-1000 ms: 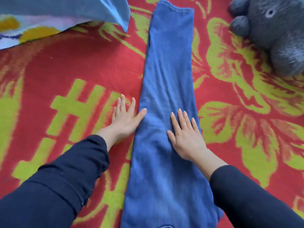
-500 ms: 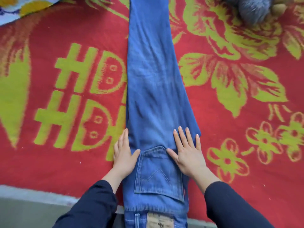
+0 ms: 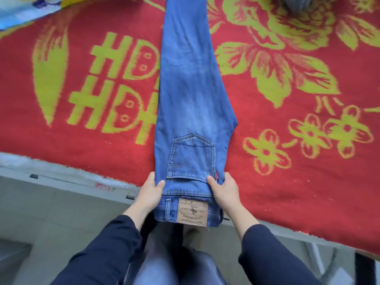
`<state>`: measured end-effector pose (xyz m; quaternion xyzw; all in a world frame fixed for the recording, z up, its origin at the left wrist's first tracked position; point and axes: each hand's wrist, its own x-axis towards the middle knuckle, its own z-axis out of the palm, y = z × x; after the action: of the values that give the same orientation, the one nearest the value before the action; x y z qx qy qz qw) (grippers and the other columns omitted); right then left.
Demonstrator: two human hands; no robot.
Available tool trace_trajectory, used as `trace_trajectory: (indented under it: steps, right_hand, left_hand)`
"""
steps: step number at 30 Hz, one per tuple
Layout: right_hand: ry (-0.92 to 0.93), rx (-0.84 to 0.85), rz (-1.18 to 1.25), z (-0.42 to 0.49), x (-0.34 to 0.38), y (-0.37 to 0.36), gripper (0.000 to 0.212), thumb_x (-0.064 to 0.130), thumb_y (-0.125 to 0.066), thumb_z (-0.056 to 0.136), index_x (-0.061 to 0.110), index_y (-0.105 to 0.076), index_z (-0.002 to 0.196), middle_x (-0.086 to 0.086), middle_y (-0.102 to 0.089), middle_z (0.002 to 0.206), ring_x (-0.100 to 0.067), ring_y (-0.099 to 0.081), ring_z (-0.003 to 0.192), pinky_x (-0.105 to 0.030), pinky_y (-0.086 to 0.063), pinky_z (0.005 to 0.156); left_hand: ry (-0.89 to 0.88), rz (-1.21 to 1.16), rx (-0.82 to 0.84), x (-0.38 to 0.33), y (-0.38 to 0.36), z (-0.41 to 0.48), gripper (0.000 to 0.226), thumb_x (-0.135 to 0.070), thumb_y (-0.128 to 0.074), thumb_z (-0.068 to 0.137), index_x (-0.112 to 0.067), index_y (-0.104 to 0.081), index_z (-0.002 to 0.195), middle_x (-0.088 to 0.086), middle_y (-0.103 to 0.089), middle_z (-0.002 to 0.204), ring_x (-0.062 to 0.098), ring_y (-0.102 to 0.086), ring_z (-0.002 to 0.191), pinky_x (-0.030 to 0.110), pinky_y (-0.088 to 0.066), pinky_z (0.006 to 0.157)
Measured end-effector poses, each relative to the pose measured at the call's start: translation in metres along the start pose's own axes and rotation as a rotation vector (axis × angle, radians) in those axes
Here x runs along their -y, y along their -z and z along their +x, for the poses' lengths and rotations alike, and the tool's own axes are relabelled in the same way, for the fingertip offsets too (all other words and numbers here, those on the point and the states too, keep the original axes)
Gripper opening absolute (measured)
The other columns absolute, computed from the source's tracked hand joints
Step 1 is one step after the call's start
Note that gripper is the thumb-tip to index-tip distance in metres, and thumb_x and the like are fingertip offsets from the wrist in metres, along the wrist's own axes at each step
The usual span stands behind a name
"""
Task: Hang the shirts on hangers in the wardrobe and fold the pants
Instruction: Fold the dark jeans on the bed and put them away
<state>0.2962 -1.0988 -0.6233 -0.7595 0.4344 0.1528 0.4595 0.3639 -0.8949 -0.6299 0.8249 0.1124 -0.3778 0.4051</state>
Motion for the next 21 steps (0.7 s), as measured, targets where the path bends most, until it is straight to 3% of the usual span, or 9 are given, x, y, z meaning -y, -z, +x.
trace_trajectory:
  steps: [3, 7, 9, 11, 14, 16, 18, 20, 21]
  right_hand:
    - [-0.004, 0.081, -0.03, -0.023, -0.013, 0.033, 0.031, 0.045, -0.069, 0.082, 0.017, -0.06, 0.091, 0.006, -0.064, 0.088, -0.019, -0.06, 0.086, -0.03, -0.041, 0.069]
    - [-0.175, 0.286, -0.131, -0.071, -0.047, 0.069, 0.033, 0.045, -0.074, 0.078, 0.014, -0.068, 0.085, -0.002, -0.071, 0.09, -0.02, -0.066, 0.083, -0.03, -0.051, 0.074]
    - [-0.29, 0.394, -0.171, -0.093, -0.059, 0.082, 0.03, 0.043, -0.077, 0.076, 0.015, -0.067, 0.082, -0.003, -0.071, 0.092, -0.018, -0.066, 0.079, -0.028, -0.049, 0.069]
    - [-0.342, 0.449, -0.158, -0.106, -0.059, 0.093, 0.037, 0.038, -0.079, 0.075, 0.01, -0.068, 0.096, -0.005, -0.071, 0.099, -0.018, -0.067, 0.082, -0.028, -0.051, 0.069]
    - [-0.249, 0.395, 0.038, -0.103, -0.033, 0.106, 0.055, 0.023, -0.077, 0.079, 0.019, -0.051, 0.127, -0.001, -0.068, 0.106, -0.009, -0.067, 0.077, -0.022, -0.052, 0.064]
    - [-0.218, 0.384, 0.238, -0.091, -0.005, 0.116, 0.054, 0.018, -0.072, 0.081, 0.037, -0.044, 0.123, 0.002, -0.067, 0.095, -0.006, -0.062, 0.067, -0.018, -0.045, 0.061]
    - [-0.189, 0.378, 0.333, -0.075, 0.024, 0.128, 0.026, 0.021, -0.069, 0.08, 0.03, -0.061, 0.103, -0.001, -0.064, 0.089, -0.015, -0.053, 0.078, -0.027, -0.038, 0.069]
    - [-0.172, 0.341, 0.377, -0.056, 0.055, 0.136, 0.005, 0.022, -0.062, 0.084, 0.021, -0.066, 0.085, -0.008, -0.06, 0.084, -0.019, -0.053, 0.074, -0.027, -0.043, 0.062]
    - [-0.185, 0.314, 0.395, -0.045, 0.072, 0.138, 0.011, 0.025, -0.057, 0.089, 0.018, -0.064, 0.083, -0.009, -0.059, 0.081, -0.021, -0.054, 0.067, -0.026, -0.047, 0.056]
  left_hand:
    - [-0.016, -0.042, 0.029, -0.004, 0.004, -0.035, 0.048, -0.013, -0.055, 0.095, -0.01, -0.035, 0.138, 0.009, -0.058, 0.129, 0.025, -0.057, 0.116, 0.039, -0.042, 0.102]
    - [0.094, -0.117, 0.235, 0.002, -0.002, -0.107, 0.093, -0.002, -0.06, 0.089, -0.024, 0.005, 0.153, 0.003, -0.053, 0.135, 0.02, -0.062, 0.104, 0.03, -0.047, 0.088]
    - [0.155, -0.079, 0.322, 0.003, -0.006, -0.136, 0.101, 0.003, -0.06, 0.086, -0.031, 0.009, 0.152, 0.006, -0.053, 0.136, 0.022, -0.063, 0.1, 0.031, -0.05, 0.081]
    - [0.206, -0.114, 0.341, -0.005, -0.006, -0.148, 0.098, 0.009, -0.058, 0.084, -0.032, -0.002, 0.153, 0.007, -0.056, 0.133, 0.023, -0.064, 0.097, 0.031, -0.051, 0.076]
    - [0.199, -0.142, 0.31, -0.036, 0.009, -0.141, 0.066, 0.009, -0.058, 0.085, -0.021, -0.042, 0.142, 0.001, -0.067, 0.099, 0.004, -0.06, 0.056, 0.016, -0.045, 0.049]
    - [0.152, -0.159, 0.293, -0.062, 0.028, -0.125, 0.027, 0.0, -0.061, 0.086, -0.015, -0.068, 0.107, 0.002, -0.067, 0.082, 0.004, -0.056, 0.052, 0.014, -0.041, 0.046]
    - [0.136, -0.301, 0.288, -0.088, 0.047, -0.109, 0.008, -0.012, -0.064, 0.086, -0.015, -0.071, 0.088, 0.006, -0.065, 0.085, 0.011, -0.06, 0.062, 0.019, -0.047, 0.053]
    - [0.118, -0.431, 0.25, -0.109, 0.063, -0.086, 0.015, -0.021, -0.064, 0.088, -0.014, -0.071, 0.099, 0.007, -0.063, 0.088, 0.017, -0.058, 0.072, 0.023, -0.05, 0.06]
    - [0.102, -0.483, 0.228, -0.121, 0.069, -0.074, 0.02, -0.024, -0.062, 0.09, -0.013, -0.069, 0.106, 0.007, -0.062, 0.087, 0.018, -0.055, 0.073, 0.022, -0.049, 0.06]
